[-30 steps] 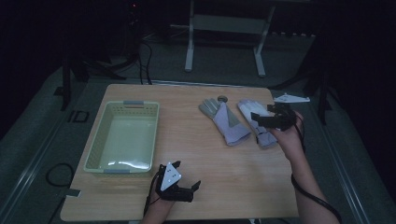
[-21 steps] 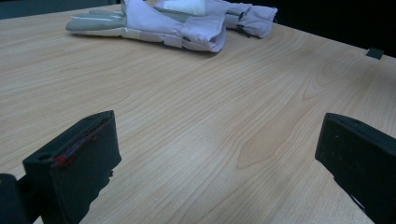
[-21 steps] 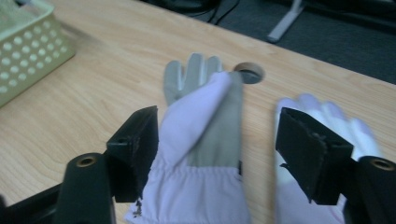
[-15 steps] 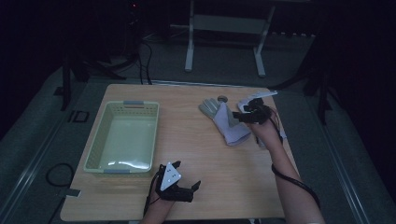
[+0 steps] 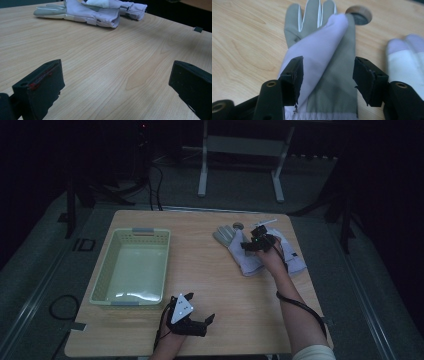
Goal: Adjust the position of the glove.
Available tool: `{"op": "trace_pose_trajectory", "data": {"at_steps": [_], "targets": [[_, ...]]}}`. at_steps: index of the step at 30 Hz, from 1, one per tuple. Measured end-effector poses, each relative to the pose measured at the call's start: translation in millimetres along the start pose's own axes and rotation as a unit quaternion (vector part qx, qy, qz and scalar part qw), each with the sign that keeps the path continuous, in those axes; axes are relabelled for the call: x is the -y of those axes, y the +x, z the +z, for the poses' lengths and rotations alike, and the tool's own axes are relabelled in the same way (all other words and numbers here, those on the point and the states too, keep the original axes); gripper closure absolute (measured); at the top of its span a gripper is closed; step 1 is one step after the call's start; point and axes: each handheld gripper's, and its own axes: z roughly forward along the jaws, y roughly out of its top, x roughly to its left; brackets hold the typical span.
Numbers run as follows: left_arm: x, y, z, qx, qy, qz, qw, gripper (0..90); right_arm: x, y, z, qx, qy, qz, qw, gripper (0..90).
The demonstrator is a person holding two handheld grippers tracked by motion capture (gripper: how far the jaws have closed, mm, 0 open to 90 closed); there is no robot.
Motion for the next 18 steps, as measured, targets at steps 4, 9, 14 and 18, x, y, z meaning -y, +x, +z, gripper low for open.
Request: {"op": "trace_pose_trajectory", "data": {"at_steps": [4,9,14,18], "targets": [[0.1,0.1,-0.2,0.001,-0.001,-0.001,1.0,0.0,1.3,-1.2,17.1,0.002,0.019,0.0,0.9998,41.6],[0.3,-3.3,-0.2,-0.001,-0.003,0.013,0.9999,0.0,8.2,-5.2,31.9,-0.014,0.032,0.024,0.9991,42.4],[0.2,-5.5,0.1,-0.003,-0.001,0.024,0.9997,0.0,9.2,-4.6,33.7,-0.03,0.036,0.015,0.9988,56.6],[-0.1,-4.5,0.6,-0.002,0.001,0.02,0.9998,0.0,9.6,0.4,30.7,-0.02,0.035,-0.003,0.9992,79.0]]}}
